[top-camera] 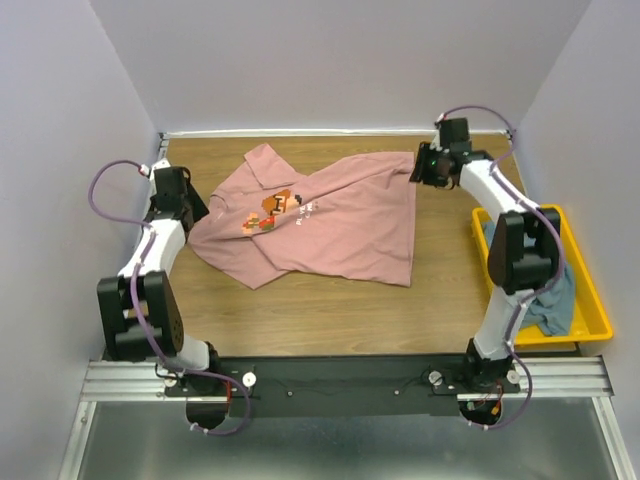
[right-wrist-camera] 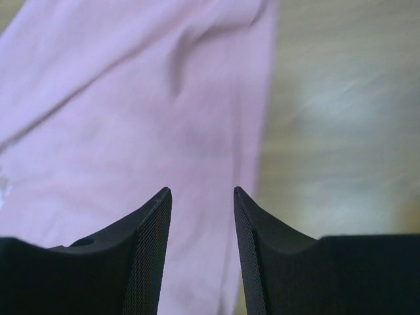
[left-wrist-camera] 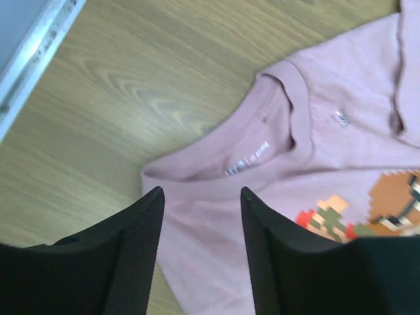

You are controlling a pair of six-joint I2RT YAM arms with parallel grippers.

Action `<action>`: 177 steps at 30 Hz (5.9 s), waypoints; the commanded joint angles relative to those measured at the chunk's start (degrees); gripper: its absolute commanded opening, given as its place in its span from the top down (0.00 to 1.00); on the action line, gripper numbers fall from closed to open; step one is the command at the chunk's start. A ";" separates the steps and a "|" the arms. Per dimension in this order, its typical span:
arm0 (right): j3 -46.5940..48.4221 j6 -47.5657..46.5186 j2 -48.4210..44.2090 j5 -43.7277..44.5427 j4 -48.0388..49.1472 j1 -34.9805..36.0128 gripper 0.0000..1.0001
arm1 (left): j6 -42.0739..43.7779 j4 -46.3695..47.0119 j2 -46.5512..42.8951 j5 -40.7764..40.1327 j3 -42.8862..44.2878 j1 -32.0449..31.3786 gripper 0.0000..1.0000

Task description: Fold and stack the t-shirts

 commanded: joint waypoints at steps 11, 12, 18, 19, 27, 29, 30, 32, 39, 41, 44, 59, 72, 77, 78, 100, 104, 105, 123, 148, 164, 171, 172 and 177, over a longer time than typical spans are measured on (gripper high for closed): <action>-37.30 12.24 -22.19 -7.85 6.17 12.24 0.50 | -5.48 -0.38 -16.37 5.83 -21.25 -5.48 0.44; -37.66 12.50 -22.02 -8.03 6.44 12.24 0.50 | -6.09 -0.21 -16.02 5.92 -21.70 -6.44 0.45; -39.42 12.68 -22.02 -9.35 8.46 12.33 0.50 | -8.29 -0.29 -12.59 4.69 -22.85 -10.21 0.52; -39.77 12.59 -21.93 -9.26 8.55 12.41 0.50 | -8.64 -0.21 -12.24 4.34 -23.02 -10.58 0.52; -40.56 10.75 -19.91 -7.42 9.17 12.41 0.50 | -9.44 -1.78 -7.15 0.13 -21.98 -11.11 0.64; -40.74 9.61 -19.47 -5.58 9.25 12.41 0.50 | -9.26 -2.57 -5.73 -0.58 -20.92 -11.19 0.73; -40.91 9.26 -19.30 -4.79 9.08 12.33 0.50 | -9.18 -3.01 -5.12 -1.20 -20.65 -11.11 0.76; -41.09 8.73 -18.77 -2.50 9.17 11.54 0.50 | -8.30 -3.19 -3.89 -1.29 -19.86 -10.41 0.78; -40.57 12.59 -15.17 1.37 8.99 4.87 0.50 | -1.71 -5.04 1.91 -4.36 -12.48 -3.73 0.78; -39.86 13.99 -13.68 1.89 8.99 1.89 0.50 | -0.04 -5.21 3.75 -5.76 -9.68 -2.94 0.78; -38.28 14.88 -12.71 5.66 8.90 -1.02 0.50 | 1.28 -5.48 7.10 -7.35 -7.21 -2.49 0.78; -34.76 7.68 -23.15 -0.73 5.04 -0.87 0.49 | 3.31 -3.81 -3.87 -7.62 -5.79 -10.11 0.50; -45.57 14.97 -25.19 -5.16 6.70 9.43 0.54 | -2.14 -2.23 -8.81 1.87 -14.58 -14.97 0.52; -45.13 13.21 -20.98 0.49 6.62 5.58 0.55 | -2.49 -1.88 -8.10 2.58 -15.02 -14.97 0.53; -44.87 13.21 -20.01 0.75 6.70 4.34 0.55 | -2.49 -1.87 -8.19 2.49 -15.29 -14.97 0.53; -32.13 13.65 -6.99 7.78 7.32 -2.53 0.51 | -0.21 -3.37 7.87 3.37 -5.73 -15.24 0.53; -30.11 13.91 -4.80 9.19 7.49 -3.75 0.51 | 1.02 -5.04 14.39 2.05 3.06 -15.15 0.54; -28.63 13.91 -3.57 9.63 7.50 -4.37 0.51 | 1.11 -5.21 15.53 1.70 4.91 -15.15 0.53; -22.37 -3.73 -19.29 9.01 5.47 21.50 0.43 | -0.83 -5.74 -13.17 -2.69 -0.24 -16.29 0.30; 6.89 -18.69 14.54 9.64 7.41 54.69 0.48 | -3.11 -6.80 -48.09 -15.96 -18.80 -16.38 0.03; 7.51 -19.48 17.71 12.26 6.97 54.95 0.88 | -3.37 -5.13 -47.92 -16.23 -19.77 -16.38 0.05; 8.92 -18.96 10.78 10.43 5.57 54.86 0.99 | -3.37 -5.04 -48.18 -16.14 -20.03 -16.29 0.06; 9.18 -18.26 7.81 9.73 5.13 54.60 0.99 | -3.37 -4.95 -48.18 -16.23 -20.04 -16.29 0.06; 8.30 -13.36 3.12 4.89 3.02 51.88 0.79 | -3.29 -4.69 -48.09 -15.88 -20.21 -16.38 0.06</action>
